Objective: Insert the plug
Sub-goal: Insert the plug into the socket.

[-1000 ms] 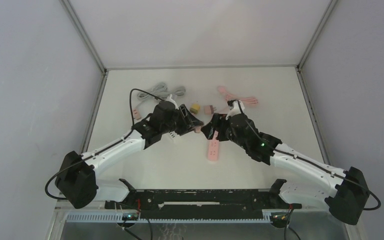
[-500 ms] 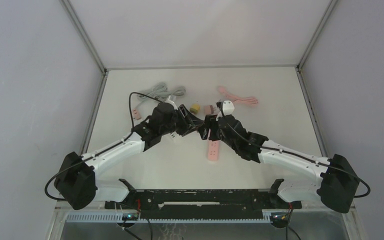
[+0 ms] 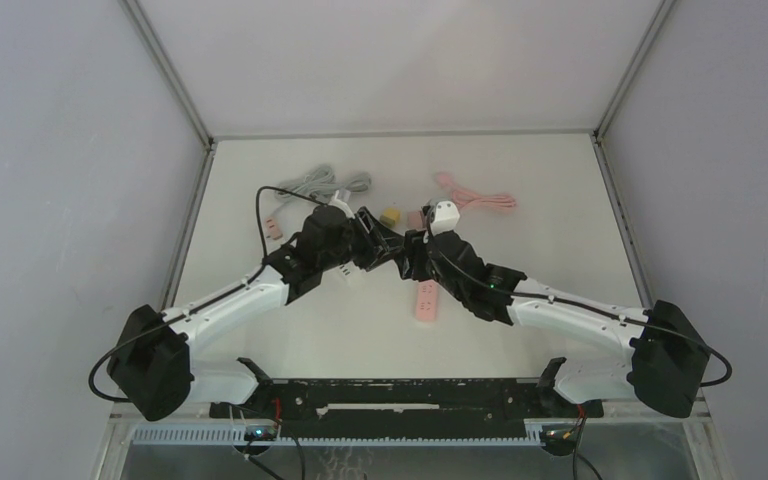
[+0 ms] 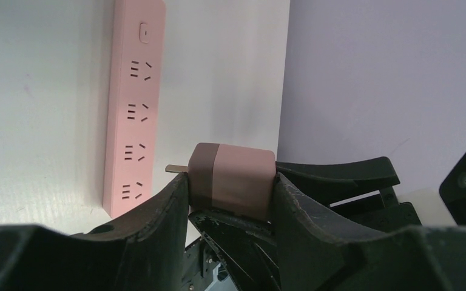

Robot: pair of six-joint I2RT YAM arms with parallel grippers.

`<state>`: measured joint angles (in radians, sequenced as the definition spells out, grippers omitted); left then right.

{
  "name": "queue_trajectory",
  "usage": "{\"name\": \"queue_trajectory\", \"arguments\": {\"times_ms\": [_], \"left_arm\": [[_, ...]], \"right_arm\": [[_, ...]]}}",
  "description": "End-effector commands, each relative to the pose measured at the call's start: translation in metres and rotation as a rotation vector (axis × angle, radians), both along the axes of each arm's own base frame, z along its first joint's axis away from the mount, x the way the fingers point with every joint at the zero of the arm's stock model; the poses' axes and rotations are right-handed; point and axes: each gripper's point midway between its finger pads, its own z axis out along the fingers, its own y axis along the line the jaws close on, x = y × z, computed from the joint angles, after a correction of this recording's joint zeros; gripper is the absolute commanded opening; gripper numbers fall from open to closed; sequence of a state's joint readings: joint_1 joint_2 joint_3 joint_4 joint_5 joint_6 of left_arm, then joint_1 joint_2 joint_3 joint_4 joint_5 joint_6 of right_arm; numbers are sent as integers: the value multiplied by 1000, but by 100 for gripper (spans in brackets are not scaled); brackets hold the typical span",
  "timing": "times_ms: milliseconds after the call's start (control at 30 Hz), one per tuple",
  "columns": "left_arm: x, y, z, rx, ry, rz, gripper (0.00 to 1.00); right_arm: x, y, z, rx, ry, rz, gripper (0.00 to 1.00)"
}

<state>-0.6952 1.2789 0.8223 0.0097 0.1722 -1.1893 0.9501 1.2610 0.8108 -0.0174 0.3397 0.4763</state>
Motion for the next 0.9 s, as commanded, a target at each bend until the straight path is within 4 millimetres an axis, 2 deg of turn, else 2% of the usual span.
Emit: {"name": "queue_trajectory", "arguments": {"times_ms": [0,167,300,867], "left_arm": [[-18,-11,8,-68,12,-72,24],[-21,-13,2,-86,44,-77,24],[-24,-17,0,-117,74,-93,24],[-33,-21,-20,-182,193,-84,24]], "right_arm": [[11,16,46,83,-130,1,58],[8,16,56,91,-176,7,58],[8,14,60,94,-203,4,52],[9,7,62,35,-258,-38,49]]}}
